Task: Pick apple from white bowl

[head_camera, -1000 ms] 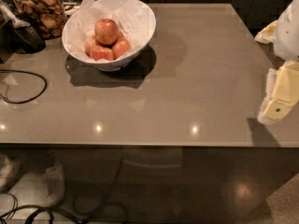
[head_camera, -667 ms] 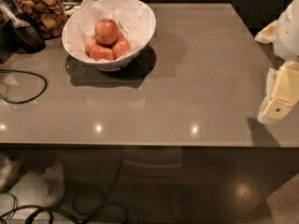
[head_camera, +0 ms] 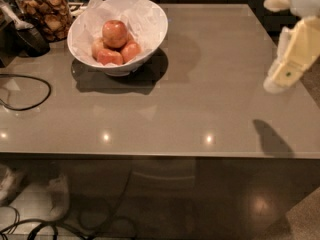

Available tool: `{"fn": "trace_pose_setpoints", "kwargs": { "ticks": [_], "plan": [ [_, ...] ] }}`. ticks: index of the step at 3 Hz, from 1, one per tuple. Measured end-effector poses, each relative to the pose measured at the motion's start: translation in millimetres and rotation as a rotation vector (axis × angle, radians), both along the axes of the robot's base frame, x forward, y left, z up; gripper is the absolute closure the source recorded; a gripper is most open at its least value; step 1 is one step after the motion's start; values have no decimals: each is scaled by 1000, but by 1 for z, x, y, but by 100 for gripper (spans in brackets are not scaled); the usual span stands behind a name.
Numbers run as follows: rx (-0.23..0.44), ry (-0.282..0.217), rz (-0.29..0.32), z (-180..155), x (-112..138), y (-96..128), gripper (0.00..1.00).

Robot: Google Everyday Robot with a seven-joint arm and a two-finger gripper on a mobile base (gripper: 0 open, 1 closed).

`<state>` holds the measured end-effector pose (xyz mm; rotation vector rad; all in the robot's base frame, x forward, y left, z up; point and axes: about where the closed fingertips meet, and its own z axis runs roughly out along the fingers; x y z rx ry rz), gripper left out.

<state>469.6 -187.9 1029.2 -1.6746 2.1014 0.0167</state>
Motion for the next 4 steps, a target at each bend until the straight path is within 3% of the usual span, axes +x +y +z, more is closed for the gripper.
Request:
{"fn": "trace_pose_setpoints", "kwargs": {
  "ticks": [1,2,3,4],
  "plan": [
    [37,-39,112,27,17,38,0],
    [44,-67,112,35,20,41,0],
    [161,-43,101,33,42,64,0],
    [280,40,129,28,70,101,0]
  ]
}}
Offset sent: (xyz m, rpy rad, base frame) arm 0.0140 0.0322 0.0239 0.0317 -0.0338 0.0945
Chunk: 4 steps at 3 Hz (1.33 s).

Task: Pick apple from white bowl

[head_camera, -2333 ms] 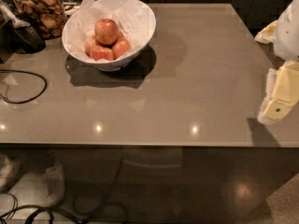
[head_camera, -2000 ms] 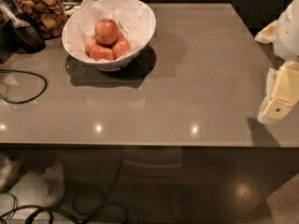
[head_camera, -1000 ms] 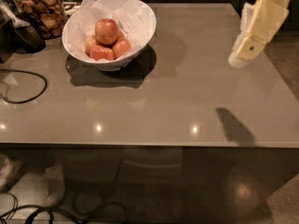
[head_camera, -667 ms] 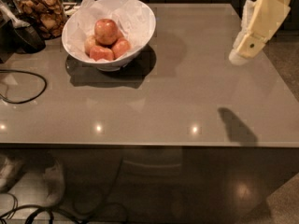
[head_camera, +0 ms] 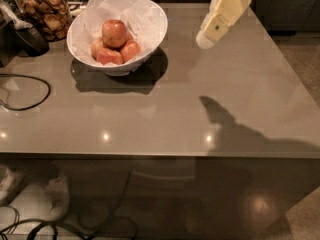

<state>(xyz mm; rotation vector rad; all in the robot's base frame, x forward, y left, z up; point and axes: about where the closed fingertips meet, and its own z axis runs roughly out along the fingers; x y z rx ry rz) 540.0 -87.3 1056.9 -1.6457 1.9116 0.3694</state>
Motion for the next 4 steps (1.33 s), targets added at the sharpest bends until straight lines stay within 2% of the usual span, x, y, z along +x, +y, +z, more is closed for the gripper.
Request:
{"fn": "trace_pose_setpoints", "kwargs": {
  "ticks": [1,2,3,4],
  "plan": [
    [37,52,53,-2,20,36,0],
    [52,34,53,2,27,42,0],
    [72,-13,89,5,41,64,0],
    [66,-9,128,1,80,117,0]
  ]
}}
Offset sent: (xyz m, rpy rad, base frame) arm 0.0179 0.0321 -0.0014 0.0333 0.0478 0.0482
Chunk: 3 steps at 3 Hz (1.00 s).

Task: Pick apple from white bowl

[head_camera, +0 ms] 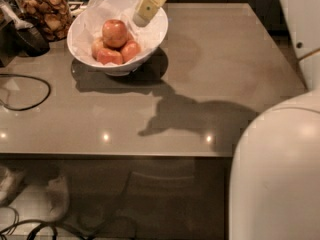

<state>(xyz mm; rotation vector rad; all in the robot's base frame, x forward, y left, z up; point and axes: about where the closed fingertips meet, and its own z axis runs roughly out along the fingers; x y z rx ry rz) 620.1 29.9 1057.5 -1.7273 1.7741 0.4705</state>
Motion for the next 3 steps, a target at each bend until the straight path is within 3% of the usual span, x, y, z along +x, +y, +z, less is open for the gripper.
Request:
{"fn": "trace_pose_setpoints", "kwargs": {
  "ticks": [2,3],
  "plan": [
    [48,-17,-34,1,12,6,0],
    [109,12,-85,-8,37,21,0]
  ]
}}
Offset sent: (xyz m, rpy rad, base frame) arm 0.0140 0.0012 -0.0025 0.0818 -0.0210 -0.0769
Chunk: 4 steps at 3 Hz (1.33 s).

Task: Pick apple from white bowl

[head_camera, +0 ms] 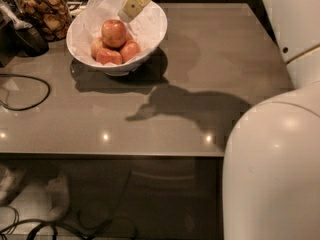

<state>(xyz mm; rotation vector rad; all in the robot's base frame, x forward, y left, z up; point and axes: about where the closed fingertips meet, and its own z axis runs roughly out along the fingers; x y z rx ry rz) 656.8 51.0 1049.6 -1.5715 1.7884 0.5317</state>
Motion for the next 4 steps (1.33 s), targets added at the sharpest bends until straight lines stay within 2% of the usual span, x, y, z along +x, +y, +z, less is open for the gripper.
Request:
{"fn": "trace_pose_setpoints", "kwargs": {
  "ticks": [1,2,4],
  "plan": [
    [31,21,-22,-19,34,30,0],
    [43,24,-19,-22,35,31,0],
    [137,138,-124,-65,59,61,0]
  ]
}}
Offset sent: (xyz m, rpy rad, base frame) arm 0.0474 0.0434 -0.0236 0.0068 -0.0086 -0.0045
